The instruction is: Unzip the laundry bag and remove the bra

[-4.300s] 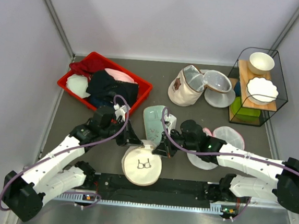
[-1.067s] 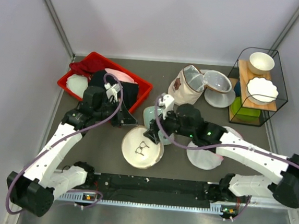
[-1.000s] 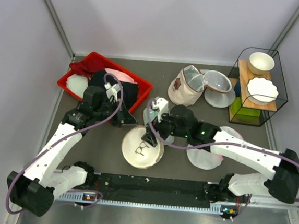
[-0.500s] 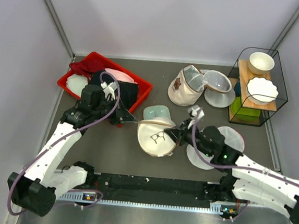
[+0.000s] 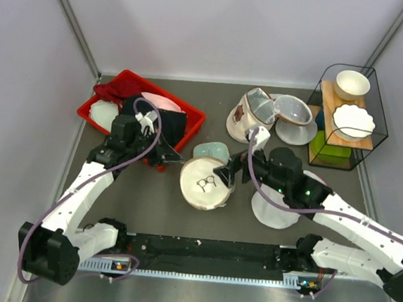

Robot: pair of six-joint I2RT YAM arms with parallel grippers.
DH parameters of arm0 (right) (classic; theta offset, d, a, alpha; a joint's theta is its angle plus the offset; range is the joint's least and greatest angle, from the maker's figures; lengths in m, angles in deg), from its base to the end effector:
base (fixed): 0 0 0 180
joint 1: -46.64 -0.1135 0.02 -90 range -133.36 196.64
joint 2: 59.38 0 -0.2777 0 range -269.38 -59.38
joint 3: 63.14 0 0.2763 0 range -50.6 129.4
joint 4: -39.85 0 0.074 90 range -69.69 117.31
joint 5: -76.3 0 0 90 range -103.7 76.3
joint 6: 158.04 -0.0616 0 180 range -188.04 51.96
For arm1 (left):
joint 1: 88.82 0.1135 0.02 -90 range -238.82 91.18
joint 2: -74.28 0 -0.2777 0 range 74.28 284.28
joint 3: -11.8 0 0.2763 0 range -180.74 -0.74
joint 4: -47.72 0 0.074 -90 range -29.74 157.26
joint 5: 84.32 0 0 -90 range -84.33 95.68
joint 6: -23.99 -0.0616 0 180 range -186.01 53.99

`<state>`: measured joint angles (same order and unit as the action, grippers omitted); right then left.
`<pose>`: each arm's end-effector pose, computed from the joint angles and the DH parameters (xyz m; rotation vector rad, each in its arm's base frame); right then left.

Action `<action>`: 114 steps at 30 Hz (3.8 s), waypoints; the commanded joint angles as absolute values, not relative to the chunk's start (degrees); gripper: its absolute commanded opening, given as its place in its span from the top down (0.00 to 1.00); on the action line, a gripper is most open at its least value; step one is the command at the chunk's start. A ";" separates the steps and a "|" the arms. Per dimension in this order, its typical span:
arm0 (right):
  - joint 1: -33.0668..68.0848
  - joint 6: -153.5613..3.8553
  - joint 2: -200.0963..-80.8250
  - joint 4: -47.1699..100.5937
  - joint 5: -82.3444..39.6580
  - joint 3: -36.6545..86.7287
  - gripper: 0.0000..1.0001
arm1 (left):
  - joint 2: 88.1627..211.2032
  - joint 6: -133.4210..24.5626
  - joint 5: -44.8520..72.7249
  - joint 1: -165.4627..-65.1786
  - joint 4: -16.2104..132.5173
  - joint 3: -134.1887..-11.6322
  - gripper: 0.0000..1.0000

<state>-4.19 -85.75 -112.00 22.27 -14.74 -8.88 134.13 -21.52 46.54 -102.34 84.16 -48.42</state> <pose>0.1621 0.2007 0.3048 -0.5645 1.8519 0.8369 0.2378 -0.0986 0.2844 -0.1948 2.3421 -1.3218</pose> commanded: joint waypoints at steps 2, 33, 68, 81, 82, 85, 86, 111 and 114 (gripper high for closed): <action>-3.90 -72.45 -123.50 12.93 -16.59 7.13 0.01 | 132.02 -24.08 48.91 -102.53 82.32 -51.89 1.00; -6.36 -83.23 -119.97 30.89 -9.48 -0.19 1.00 | 127.64 -20.74 38.98 -102.54 83.72 -54.71 1.00; -20.08 -100.42 -131.09 45.88 -3.11 -4.68 0.10 | 126.92 -32.43 55.94 -87.85 91.98 -53.92 1.00; -19.63 -84.47 -143.75 34.16 -17.48 12.24 0.37 | 125.61 -31.82 57.27 -87.85 91.37 -52.16 1.00; -19.63 -84.56 -144.28 33.99 -17.05 12.94 0.39 | 125.43 -31.82 57.27 -87.77 91.37 -52.07 1.00; -19.63 -85.26 -145.07 33.20 -13.89 12.78 0.33 | 124.90 -31.99 57.27 -87.85 91.55 -52.33 1.00; -19.63 -85.35 -144.90 33.54 -12.22 12.25 0.32 | 124.73 -31.91 57.27 -87.85 91.72 -52.42 1.00; -18.67 -84.47 -144.29 40.03 -9.06 10.42 0.68 | 123.41 -32.87 57.01 -87.85 92.95 -52.33 1.00; -18.06 -88.86 -140.70 44.52 -4.14 4.63 1.00 | 123.93 -33.75 54.91 -87.77 94.00 -52.16 1.00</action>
